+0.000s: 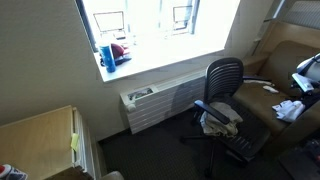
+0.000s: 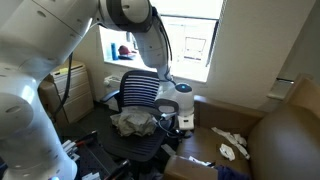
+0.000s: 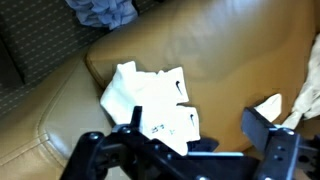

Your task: Take the cloth on the couch and put it on the chair

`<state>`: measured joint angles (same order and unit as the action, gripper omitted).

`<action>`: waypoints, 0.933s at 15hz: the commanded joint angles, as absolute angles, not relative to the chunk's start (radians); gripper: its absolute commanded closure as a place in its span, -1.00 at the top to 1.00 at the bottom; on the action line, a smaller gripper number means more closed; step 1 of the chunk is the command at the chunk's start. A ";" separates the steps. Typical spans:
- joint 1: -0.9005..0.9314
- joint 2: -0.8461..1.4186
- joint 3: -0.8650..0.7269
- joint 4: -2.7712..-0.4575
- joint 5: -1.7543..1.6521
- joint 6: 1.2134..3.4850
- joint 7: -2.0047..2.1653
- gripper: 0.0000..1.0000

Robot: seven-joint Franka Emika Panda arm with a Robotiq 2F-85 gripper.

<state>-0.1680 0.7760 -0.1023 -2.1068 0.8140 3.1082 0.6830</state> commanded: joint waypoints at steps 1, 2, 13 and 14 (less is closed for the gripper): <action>-0.153 0.936 -0.223 -1.995 0.814 3.005 0.813 1.00; -0.163 0.854 -0.176 -2.061 0.817 3.051 0.746 1.00; -0.034 1.086 -0.387 -1.923 0.742 2.888 1.108 1.00; -0.013 1.091 -0.412 -1.919 0.711 2.856 1.177 1.00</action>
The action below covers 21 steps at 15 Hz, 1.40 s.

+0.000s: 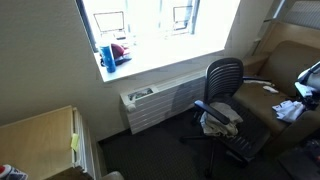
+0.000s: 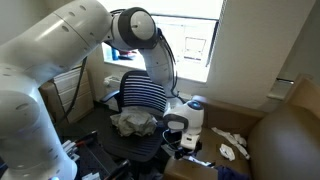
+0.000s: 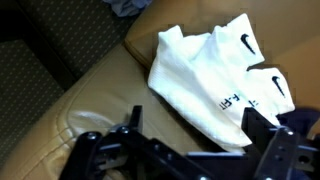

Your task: Take the cloth on the couch and put it on the chair

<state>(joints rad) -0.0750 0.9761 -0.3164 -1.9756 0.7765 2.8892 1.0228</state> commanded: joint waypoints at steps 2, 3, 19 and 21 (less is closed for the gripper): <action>-0.044 1.000 -0.354 -1.956 0.689 2.862 1.180 1.00; -0.030 1.009 -0.366 -1.951 0.680 2.860 1.206 1.00; -0.167 1.067 -0.262 -1.840 0.702 2.815 1.433 1.00; -0.172 1.110 -0.259 -1.811 0.687 2.815 1.443 1.00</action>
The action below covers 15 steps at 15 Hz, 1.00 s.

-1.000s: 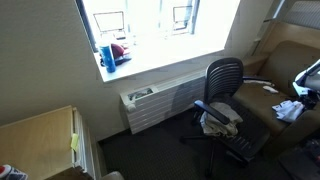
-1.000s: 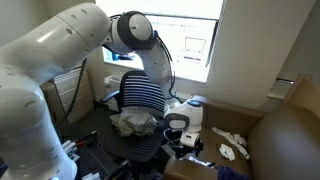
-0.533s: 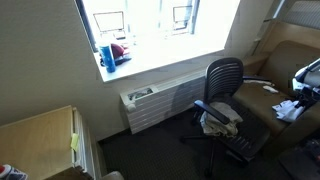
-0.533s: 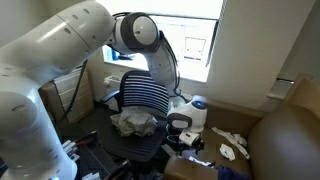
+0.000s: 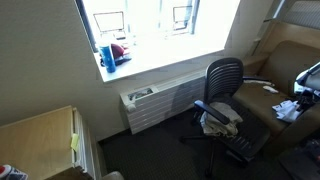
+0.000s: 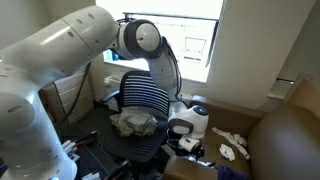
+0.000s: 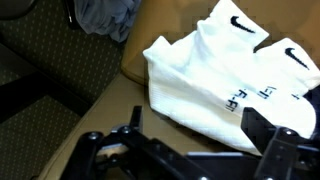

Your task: Take the cloth on the couch and put it on the chair

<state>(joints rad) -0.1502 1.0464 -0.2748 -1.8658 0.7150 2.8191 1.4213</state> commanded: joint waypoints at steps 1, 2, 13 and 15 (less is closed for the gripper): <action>-0.176 1.131 -0.257 -1.797 0.684 2.821 1.446 1.00; -0.181 1.151 -0.256 -1.780 0.678 2.814 1.453 1.00; -0.158 1.266 -0.292 -1.704 0.633 2.842 1.581 1.00; -0.147 1.317 -0.307 -1.660 0.633 2.888 1.644 1.00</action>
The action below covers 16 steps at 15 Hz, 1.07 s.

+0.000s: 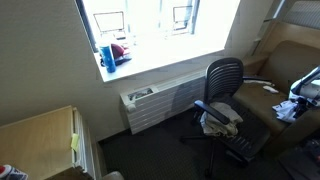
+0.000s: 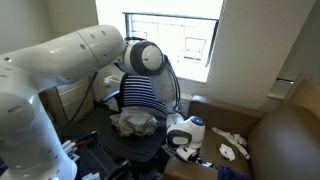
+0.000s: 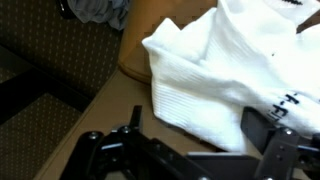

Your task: Take the cloth on the couch and put it on the chair

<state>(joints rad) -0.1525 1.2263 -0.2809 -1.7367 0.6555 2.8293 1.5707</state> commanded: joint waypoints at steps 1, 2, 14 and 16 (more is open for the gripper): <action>-0.142 1.342 -0.318 -1.637 0.627 2.887 1.678 1.00; -0.139 1.361 -0.327 -1.617 0.621 2.873 1.711 1.00; -0.184 1.291 -0.274 -1.651 0.588 2.864 1.673 -0.36; -0.185 1.292 -0.276 -1.642 0.587 2.868 1.674 -0.69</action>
<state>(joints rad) -0.1510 1.3118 -0.3010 -1.6457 0.6169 2.8663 1.6763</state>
